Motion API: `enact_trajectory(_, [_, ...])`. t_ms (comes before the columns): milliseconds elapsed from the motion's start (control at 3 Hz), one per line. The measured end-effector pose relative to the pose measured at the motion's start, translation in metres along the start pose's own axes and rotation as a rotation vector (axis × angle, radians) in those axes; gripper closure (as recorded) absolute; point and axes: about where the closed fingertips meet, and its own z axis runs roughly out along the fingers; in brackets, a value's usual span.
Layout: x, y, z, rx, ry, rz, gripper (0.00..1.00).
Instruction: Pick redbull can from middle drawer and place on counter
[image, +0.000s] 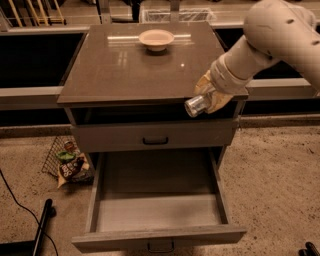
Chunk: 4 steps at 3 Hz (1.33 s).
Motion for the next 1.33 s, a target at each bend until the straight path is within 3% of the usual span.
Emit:
enact_trajectory(667, [0.031, -0.053, 0.006, 0.032, 0.017, -0.007, 1.0])
enact_trajectory(1333, [0.051, -0.093, 0.022, 0.152, -0.07, 0.061, 1.0])
